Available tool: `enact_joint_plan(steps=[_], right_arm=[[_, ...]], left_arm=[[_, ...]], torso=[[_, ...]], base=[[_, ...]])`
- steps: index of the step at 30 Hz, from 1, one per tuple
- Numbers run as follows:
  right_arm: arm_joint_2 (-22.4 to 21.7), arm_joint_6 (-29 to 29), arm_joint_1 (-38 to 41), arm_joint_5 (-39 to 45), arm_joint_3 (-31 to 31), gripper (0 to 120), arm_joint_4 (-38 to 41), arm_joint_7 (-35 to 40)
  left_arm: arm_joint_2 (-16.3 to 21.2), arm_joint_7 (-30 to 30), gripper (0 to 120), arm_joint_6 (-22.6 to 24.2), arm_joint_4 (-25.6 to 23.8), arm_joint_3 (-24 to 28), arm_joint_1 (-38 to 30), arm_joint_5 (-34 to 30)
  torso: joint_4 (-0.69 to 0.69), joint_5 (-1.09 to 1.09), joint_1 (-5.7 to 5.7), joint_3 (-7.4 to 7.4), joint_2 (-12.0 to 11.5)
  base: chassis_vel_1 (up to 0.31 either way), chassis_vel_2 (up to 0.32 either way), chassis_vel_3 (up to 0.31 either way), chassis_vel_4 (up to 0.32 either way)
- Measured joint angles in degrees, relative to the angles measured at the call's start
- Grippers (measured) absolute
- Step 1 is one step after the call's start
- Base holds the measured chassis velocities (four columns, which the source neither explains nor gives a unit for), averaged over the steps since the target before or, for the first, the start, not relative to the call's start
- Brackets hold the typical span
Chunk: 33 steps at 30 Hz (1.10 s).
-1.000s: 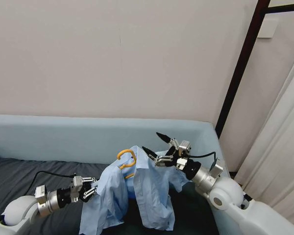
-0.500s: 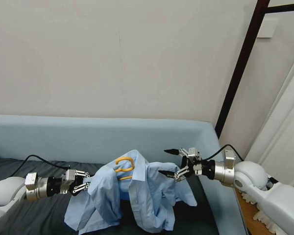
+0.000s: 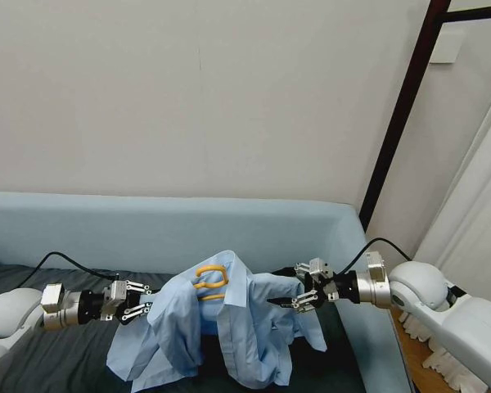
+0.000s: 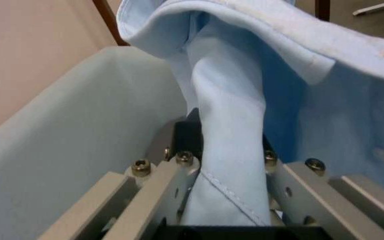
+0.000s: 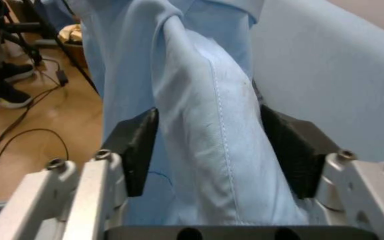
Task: Pick up the clothes from the sofa and hang them on the clothes hanger.
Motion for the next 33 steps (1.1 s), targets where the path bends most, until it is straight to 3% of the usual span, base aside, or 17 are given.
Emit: enact_joint_plan(steps=[13,23,28,33], right_arm=[[2.03,-1.44,0.96,-2.84,-0.66,8,-1.28,-9.88],[2.54,0.9,0.15,-2.93,-0.12,8,-1.02,-8.69],[2.6,2.94,-0.53,-2.65,1.47,8,-0.46,-6.31],[2.93,3.72,0.0,-0.18,4.86,8,-0.87,-4.8]], left_arm=[[0.63,1.39,7,0.1,-0.3,0.34,-1.01,1.29],[0.7,1.83,7,-1.37,0.63,0.19,-1.21,1.08],[0.3,0.48,23,-3.81,1.69,-0.55,-1.22,-1.38],[0.63,-4.87,46,-7.05,1.4,-2.97,-2.26,-10.17]], torso=[[-0.01,0.0,0.0,0.0,0.0],[0.0,0.0,0.0,0.0,0.0],[0.0,-0.01,0.0,0.0,0.0],[-0.01,0.0,0.0,0.0,0.0]], base=[[0.0,0.0,0.0,0.0],[0.0,0.0,0.0,0.0],[0.0,0.0,0.0,0.0],[0.0,0.0,0.0,0.0]])
